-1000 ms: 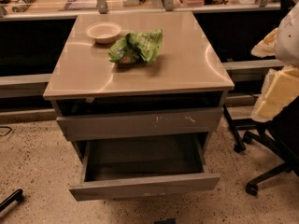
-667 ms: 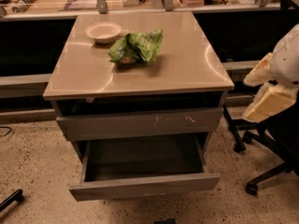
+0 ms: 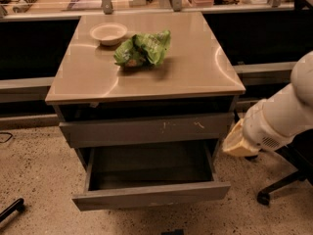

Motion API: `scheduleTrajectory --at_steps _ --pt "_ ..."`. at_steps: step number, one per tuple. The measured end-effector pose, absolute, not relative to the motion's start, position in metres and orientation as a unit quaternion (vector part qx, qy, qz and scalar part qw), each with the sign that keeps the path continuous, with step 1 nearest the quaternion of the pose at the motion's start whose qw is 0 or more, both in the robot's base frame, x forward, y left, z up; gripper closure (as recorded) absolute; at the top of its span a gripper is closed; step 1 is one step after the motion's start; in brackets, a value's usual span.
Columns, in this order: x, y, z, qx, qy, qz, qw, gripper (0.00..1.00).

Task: Close middle drawer

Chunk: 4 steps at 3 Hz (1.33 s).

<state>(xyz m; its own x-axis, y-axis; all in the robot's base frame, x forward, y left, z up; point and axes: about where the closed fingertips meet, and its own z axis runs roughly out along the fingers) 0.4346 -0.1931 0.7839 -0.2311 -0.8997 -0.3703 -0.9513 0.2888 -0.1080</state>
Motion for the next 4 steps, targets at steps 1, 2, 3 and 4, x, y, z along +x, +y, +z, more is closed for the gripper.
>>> scheduleTrajectory --at_steps 1,2,3,4 --pt "0.436 -0.193 0.779 -0.591 0.782 0.068 0.186 1.00" --pt "0.436 -0.192 0.779 -0.591 0.782 0.068 0.186 1.00" --pt "0.436 -0.195 0.737 -0.589 0.782 0.074 0.189 1.00" --pt "0.438 -0.191 0.649 -0.592 0.776 0.100 0.192 1.00"
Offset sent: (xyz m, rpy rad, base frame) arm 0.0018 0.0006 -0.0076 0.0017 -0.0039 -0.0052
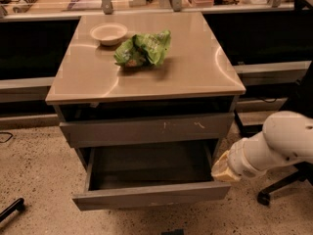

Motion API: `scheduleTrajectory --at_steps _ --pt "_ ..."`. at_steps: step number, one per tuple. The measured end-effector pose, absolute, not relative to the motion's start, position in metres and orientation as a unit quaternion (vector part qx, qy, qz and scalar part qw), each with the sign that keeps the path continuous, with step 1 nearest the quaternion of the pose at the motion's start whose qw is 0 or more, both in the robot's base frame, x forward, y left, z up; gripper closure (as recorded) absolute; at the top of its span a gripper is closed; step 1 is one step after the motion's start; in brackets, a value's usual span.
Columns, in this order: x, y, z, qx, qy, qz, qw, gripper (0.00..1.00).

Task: Close middle drawer

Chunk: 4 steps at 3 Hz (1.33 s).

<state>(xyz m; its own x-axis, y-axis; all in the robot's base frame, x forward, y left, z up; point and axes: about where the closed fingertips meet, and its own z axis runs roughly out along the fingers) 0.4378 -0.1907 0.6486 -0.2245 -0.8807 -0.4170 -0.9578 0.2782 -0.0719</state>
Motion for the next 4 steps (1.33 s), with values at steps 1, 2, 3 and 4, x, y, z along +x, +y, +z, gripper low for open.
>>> scheduleTrajectory --at_steps 1,2,3,4 --pt "0.446 -0.183 0.570 -0.597 0.767 0.142 0.190 1.00" --pt "0.449 -0.173 0.500 -0.593 0.761 0.190 0.183 1.00" --pt "0.439 -0.162 0.443 -0.588 0.757 0.237 0.159 1.00" --pt "0.431 -0.157 0.425 -0.584 0.757 0.254 0.150 1.00"
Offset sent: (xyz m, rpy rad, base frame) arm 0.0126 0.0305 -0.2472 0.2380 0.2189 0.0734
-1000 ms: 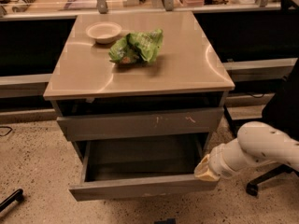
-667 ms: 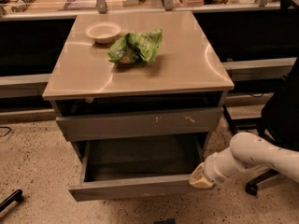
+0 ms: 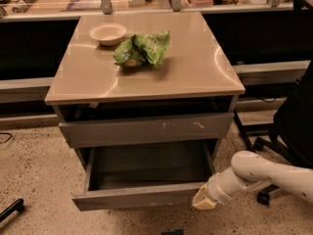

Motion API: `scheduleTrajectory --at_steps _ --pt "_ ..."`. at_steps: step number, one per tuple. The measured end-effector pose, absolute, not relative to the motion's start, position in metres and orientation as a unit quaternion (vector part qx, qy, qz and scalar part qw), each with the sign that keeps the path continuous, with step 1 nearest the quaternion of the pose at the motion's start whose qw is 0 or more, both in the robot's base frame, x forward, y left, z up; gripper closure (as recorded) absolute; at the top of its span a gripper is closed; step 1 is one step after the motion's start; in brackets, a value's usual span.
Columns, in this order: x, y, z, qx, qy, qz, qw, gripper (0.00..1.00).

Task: Close middle drawer

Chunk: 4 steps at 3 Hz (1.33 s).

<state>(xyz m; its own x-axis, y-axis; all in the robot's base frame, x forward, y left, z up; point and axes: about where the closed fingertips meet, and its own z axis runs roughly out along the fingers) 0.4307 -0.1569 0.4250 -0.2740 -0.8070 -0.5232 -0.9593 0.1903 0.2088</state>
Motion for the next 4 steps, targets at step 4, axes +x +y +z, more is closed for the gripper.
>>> scheduleTrajectory --at_steps 4 --pt "0.445 -0.147 0.399 -0.662 0.698 0.187 0.196 1.00"
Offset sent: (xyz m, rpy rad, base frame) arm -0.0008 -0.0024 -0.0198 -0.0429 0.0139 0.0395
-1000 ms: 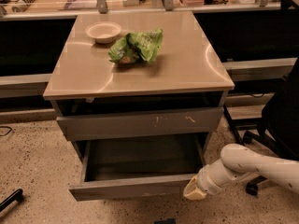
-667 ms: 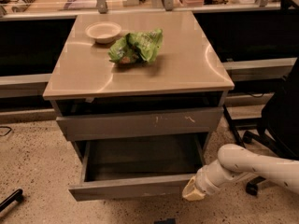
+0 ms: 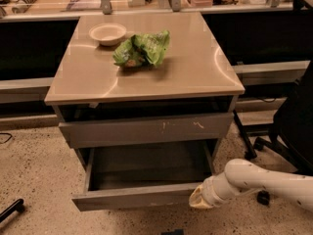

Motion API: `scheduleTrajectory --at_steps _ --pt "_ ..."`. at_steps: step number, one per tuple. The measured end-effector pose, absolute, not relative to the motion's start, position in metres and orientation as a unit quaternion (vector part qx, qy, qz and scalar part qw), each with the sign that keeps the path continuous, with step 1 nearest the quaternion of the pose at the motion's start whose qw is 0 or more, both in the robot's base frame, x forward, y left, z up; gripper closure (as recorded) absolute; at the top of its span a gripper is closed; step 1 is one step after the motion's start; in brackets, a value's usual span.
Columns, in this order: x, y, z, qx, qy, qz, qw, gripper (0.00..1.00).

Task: Close middle drawer

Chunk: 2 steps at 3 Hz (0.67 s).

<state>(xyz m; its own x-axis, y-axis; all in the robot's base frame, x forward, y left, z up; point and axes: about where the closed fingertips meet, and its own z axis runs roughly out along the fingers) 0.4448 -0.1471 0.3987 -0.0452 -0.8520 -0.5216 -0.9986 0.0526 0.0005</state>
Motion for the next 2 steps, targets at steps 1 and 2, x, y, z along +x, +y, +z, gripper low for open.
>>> scheduleTrajectory --at_steps 1,2 --pt "0.457 -0.142 0.401 -0.690 0.663 0.145 0.252 1.00" --pt "0.471 -0.141 0.406 -0.699 0.633 0.112 0.314 1.00"
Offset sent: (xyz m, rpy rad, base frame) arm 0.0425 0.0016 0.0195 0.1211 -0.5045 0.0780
